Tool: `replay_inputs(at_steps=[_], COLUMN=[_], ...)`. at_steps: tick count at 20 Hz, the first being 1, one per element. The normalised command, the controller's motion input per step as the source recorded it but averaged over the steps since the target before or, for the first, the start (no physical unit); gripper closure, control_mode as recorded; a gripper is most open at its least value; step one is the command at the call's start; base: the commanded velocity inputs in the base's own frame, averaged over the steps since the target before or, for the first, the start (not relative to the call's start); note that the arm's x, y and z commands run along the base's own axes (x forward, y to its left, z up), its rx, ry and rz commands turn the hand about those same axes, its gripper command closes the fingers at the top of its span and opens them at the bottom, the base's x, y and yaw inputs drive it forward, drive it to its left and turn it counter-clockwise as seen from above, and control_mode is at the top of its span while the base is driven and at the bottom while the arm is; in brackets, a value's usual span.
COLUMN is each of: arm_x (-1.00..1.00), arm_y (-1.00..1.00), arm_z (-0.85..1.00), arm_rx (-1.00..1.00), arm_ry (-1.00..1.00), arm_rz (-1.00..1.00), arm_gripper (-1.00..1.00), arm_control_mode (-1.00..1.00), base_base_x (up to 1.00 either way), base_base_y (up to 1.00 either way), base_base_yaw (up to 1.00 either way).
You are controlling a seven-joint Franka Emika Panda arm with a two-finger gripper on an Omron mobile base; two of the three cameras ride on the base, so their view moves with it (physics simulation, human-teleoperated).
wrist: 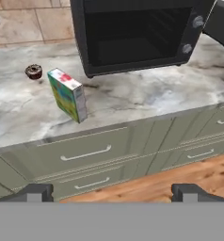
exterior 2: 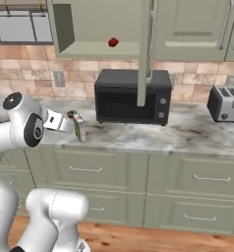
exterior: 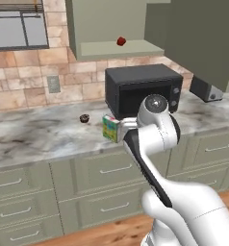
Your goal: Pick the jam and cereal from the counter and place them in the cabinets closest to them.
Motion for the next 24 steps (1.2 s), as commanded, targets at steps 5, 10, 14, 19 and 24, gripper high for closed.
replay_inputs(at_steps=[5, 10, 14, 19, 24], arm_x=[0.00, 0.00, 0.00, 0.01, 0.00], arm_y=[0.00, 0.00, 0.00, 0.00, 0.02], arm_z=[0.00, 0.00, 0.00, 0.00, -0.08], arm_rx=[0.00, 0.00, 0.00, 0.00, 0.00], arm_ry=[0.00, 0.00, 0.00, 0.00, 0.00], arm_rz=[0.00, 0.00, 0.00, 0.00, 0.00], arm_gripper=[-1.00, -1.00, -1.00, -1.00, -1.00], arm_control_mode=[1.00, 1.00, -1.00, -1.00, -1.00], base_base_x=[0.62, 0.56, 0.20, 0.00, 0.00], base_base_y=[0.14, 0.14, 0.09, 0.00, 0.00], base_base_yaw=[-0.03, -0.03, -0.02, 0.00, 0.00])
